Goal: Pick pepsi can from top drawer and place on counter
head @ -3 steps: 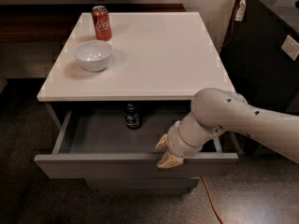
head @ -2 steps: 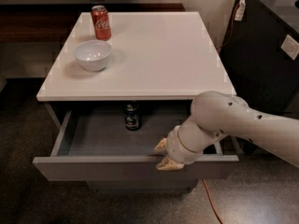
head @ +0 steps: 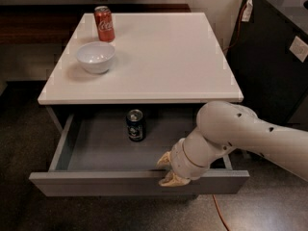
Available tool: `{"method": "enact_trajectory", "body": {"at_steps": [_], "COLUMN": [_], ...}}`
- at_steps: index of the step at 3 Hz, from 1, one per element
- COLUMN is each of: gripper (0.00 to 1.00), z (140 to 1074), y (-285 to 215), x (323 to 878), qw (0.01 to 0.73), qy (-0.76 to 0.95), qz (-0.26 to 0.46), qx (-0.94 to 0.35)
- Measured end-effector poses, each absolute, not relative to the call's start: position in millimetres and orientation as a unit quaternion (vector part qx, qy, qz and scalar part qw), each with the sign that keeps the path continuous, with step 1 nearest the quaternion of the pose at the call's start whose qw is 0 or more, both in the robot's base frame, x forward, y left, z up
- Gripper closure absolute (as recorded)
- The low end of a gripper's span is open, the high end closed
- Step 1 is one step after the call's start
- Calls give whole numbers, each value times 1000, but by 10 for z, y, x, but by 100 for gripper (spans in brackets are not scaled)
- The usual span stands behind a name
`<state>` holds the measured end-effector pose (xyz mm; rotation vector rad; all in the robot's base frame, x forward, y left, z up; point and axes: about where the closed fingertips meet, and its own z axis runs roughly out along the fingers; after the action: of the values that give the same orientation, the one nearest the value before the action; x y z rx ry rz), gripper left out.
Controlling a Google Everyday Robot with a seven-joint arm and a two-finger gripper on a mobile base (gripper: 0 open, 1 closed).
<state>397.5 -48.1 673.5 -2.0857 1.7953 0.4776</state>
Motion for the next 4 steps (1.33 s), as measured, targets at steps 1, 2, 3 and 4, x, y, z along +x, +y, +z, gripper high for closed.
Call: {"method": "enact_trajectory", "body": {"at_steps": [1,2,3,4], "gripper": [100,84,61,38], "z": [6695,6654,6653,6637], "y": [-423,-382,-381,-373], "x": [3689,3517,3512,3415], "qw": [161,152,152,150], "qy": [621,615,615,613], "qz": [180,185,185,187], "qx": [-745,-751,-752,-753]}}
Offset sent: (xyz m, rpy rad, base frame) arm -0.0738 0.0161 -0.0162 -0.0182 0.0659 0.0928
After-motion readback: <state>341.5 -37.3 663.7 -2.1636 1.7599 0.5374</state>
